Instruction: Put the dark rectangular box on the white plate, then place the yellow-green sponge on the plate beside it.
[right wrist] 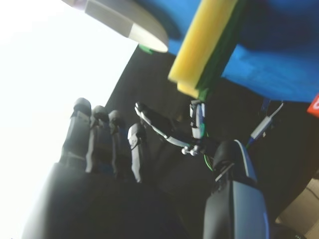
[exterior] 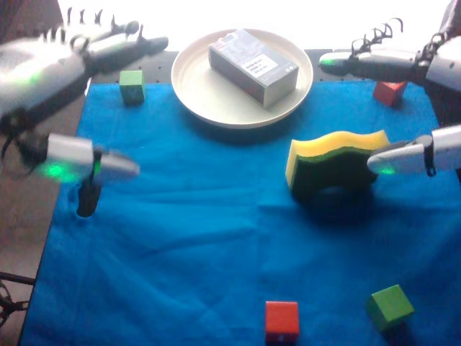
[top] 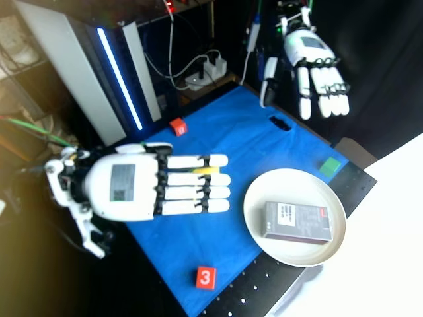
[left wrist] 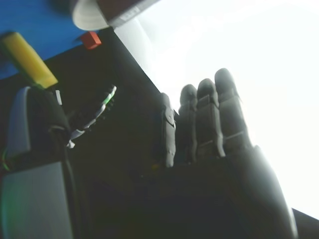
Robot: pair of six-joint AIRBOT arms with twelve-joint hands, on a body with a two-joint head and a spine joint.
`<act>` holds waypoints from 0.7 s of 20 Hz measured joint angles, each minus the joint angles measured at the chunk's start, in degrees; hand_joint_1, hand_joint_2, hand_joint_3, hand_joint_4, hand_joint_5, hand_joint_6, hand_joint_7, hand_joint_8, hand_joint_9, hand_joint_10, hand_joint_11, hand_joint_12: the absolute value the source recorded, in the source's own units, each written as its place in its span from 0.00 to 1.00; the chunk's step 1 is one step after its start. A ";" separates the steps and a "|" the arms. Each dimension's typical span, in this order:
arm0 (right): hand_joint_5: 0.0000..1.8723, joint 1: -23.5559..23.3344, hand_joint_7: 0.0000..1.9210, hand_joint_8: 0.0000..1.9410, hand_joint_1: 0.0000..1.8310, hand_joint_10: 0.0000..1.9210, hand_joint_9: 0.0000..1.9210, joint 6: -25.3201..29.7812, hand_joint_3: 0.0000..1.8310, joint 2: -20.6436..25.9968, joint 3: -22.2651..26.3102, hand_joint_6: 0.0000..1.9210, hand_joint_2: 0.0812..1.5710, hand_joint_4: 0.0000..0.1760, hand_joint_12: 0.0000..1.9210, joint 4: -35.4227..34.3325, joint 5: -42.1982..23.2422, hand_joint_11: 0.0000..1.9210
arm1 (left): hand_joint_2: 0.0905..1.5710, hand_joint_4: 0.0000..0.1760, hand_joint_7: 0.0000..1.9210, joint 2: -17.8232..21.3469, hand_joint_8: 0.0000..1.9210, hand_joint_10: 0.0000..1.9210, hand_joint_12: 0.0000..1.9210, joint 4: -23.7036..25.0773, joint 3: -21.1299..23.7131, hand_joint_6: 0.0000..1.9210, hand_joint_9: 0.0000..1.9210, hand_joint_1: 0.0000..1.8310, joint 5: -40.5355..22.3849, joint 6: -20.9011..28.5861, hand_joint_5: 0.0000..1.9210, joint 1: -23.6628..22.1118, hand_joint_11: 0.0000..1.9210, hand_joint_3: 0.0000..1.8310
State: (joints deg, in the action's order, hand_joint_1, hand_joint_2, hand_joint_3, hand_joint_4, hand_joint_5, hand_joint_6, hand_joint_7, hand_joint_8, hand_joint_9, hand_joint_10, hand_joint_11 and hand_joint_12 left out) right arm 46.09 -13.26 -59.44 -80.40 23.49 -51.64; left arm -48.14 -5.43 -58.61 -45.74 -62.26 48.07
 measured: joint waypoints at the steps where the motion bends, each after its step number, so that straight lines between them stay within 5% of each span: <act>1: 0.10 -0.79 0.10 0.00 0.40 0.00 0.10 0.09 0.00 -0.26 -0.26 0.00 0.56 0.36 0.06 1.03 0.81 0.09 | 0.51 0.73 0.00 0.50 0.00 0.00 0.00 -0.68 0.79 0.00 0.00 0.43 -1.14 -0.09 0.00 1.07 0.00 0.00; 3: 0.12 -1.99 0.11 0.00 0.41 0.00 0.12 1.64 0.00 -1.88 -1.33 0.01 0.53 0.39 0.15 3.78 2.16 0.08 | 0.50 0.76 0.00 1.90 0.00 0.00 0.00 -2.47 2.36 0.00 0.00 0.43 -4.98 -0.11 0.00 4.20 0.00 0.00; 4: 0.15 -2.38 0.13 0.00 0.44 0.00 0.12 2.23 0.00 -2.71 -1.73 0.00 0.54 0.28 0.35 5.97 3.43 0.00 | 0.49 0.70 0.00 2.21 0.00 0.00 0.00 -3.37 2.49 0.00 0.00 0.43 -5.92 -0.13 0.00 4.90 0.00 0.00; 5: 0.17 -2.40 0.15 0.00 0.43 0.00 0.14 2.47 0.00 -3.19 -1.77 0.00 0.55 0.17 0.42 6.86 4.42 0.00 | 0.49 0.76 0.00 2.32 0.00 0.00 0.00 -4.26 2.75 0.00 0.00 0.43 -6.32 -0.17 0.00 5.03 0.00 0.00; 8: 0.25 -3.45 0.21 0.00 0.46 0.01 0.21 2.60 0.00 -4.02 -2.71 0.00 0.55 0.16 0.43 8.94 6.82 0.03 | 0.49 0.79 0.00 2.29 0.00 0.00 0.00 -4.11 3.19 0.00 0.00 0.43 -7.17 -0.17 0.00 5.07 0.00 0.00; 9: 0.28 -3.80 0.25 0.00 0.47 0.01 0.25 2.62 0.00 -4.15 -3.06 0.00 0.55 0.08 0.48 9.16 7.54 0.04 | 0.50 0.75 0.00 2.29 0.00 0.00 0.00 -3.67 3.50 0.00 0.00 0.43 -7.52 -0.15 0.00 5.09 0.00 0.00; 10: 0.36 -3.85 0.30 0.09 0.51 0.44 0.20 2.58 0.00 -4.28 -3.45 0.01 0.54 0.02 0.75 9.35 8.02 0.06 | 0.51 0.73 0.00 2.29 0.00 0.00 0.00 -3.13 3.58 0.00 0.00 0.43 -7.78 -0.17 0.00 5.27 0.00 0.00; 11: 0.50 -4.02 0.25 0.65 0.52 0.83 0.23 2.58 0.00 -4.57 -3.61 0.05 0.55 0.00 0.99 9.64 8.90 0.18 | 0.51 0.74 0.00 2.29 0.00 0.00 0.00 -3.21 3.58 0.00 0.00 0.45 -7.89 -0.17 0.00 5.33 0.00 0.00; 12: 0.52 -4.02 0.36 0.72 0.57 0.88 0.34 2.54 0.00 -4.94 -3.93 0.27 0.56 0.00 1.00 10.23 9.46 0.30 | 0.51 0.70 0.00 2.29 0.00 0.00 0.00 -3.80 3.58 0.00 0.00 0.45 -8.09 -0.17 0.00 5.44 0.00 0.00; 13: 0.52 -4.02 0.36 0.72 0.57 0.88 0.34 2.58 0.00 -5.16 -3.98 0.27 0.56 0.00 1.00 10.23 9.86 0.30 | 0.51 0.70 0.00 2.29 0.00 0.00 0.00 -4.00 3.58 0.00 0.00 0.45 -8.13 -0.17 0.00 5.44 0.00 0.00; 14: 0.47 -4.02 0.52 0.89 0.63 0.99 0.55 2.60 0.00 -5.55 -4.04 0.72 0.55 0.00 1.00 10.29 9.92 0.56 | 0.51 0.75 0.00 2.29 0.00 0.00 0.00 -4.07 3.58 0.00 0.00 0.46 -8.17 -0.17 0.00 5.51 0.00 0.00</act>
State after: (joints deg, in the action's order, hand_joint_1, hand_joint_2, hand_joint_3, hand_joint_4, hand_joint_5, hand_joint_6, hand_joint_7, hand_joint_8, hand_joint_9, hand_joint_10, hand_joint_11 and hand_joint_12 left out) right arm 42.06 -10.66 -64.99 -84.44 33.78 -41.71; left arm -45.84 -9.50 -55.02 -53.91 -62.43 53.58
